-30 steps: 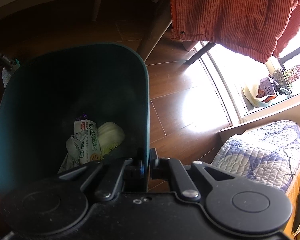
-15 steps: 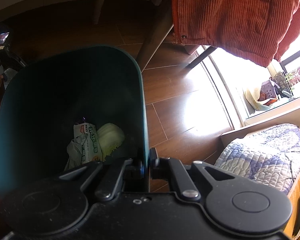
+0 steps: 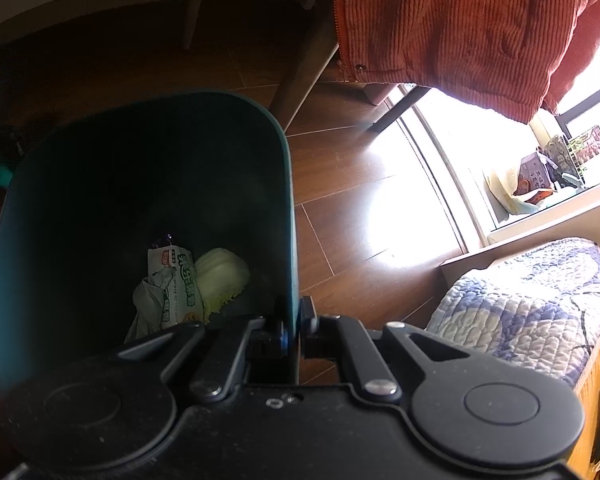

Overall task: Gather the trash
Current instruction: 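Lift the teal sponge with the left tool toward the teal bin, then lower the teal sponge into the bin held by the right tool and open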

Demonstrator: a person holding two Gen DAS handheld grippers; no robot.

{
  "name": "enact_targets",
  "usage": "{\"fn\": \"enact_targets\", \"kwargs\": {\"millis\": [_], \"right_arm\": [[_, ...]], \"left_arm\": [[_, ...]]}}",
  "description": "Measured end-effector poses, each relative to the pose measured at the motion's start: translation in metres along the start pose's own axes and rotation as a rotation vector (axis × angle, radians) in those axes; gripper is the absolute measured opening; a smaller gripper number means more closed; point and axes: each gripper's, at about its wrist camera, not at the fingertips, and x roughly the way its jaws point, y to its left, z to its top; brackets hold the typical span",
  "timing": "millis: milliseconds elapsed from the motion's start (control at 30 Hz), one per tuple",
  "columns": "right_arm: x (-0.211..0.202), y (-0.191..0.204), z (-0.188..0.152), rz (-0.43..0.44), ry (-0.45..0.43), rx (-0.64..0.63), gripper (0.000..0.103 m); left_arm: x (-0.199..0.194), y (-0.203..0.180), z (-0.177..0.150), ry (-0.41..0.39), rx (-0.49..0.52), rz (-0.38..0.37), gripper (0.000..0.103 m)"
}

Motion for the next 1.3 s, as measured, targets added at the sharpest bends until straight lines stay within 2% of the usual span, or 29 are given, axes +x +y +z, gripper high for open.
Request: {"fn": "enact_targets", "kwargs": {"millis": [167,300,400,667,867,1000,1100,1200,1300], "right_arm": [[0.001,0.003,-0.001,-0.010,-0.002,0.001,0.005],[0.001,0.007,-0.001,-0.016,-0.007,-0.010,0.004],[0.002,0.009,0.001,-0.026,-0.010,-0.016,0.004],[-0.006,0.023,0.010,-0.052,-0.008,-0.016,0.004],[-0.009,0.037,0.014,-0.084,0.013,-0.035,0.004],[-0.012,0.043,0.015,-0.101,0.029,-0.025,0.004],[-0.014,0.048,0.017,-0.107,0.040,-0.017,0.005],[-0.016,0.053,0.018,-0.105,0.050,-0.009,0.006],[-0.017,0.057,0.015,-0.109,0.056,-0.006,0.007]], "left_arm": [[-0.019,-0.008,-0.005,-0.049,0.067,-0.014,0.005],[-0.054,-0.012,-0.024,-0.069,0.101,-0.061,0.005],[-0.092,-0.015,-0.043,-0.102,0.190,-0.093,0.005],[-0.191,-0.043,-0.106,-0.180,0.422,-0.279,0.005],[-0.256,-0.064,-0.149,-0.231,0.560,-0.404,0.005],[-0.278,-0.086,-0.174,-0.211,0.669,-0.426,0.005],[-0.279,-0.104,-0.191,-0.202,0.718,-0.442,0.005],[-0.273,-0.119,-0.204,-0.187,0.729,-0.464,0.005],[-0.260,-0.134,-0.213,-0.127,0.738,-0.482,0.005]]}}
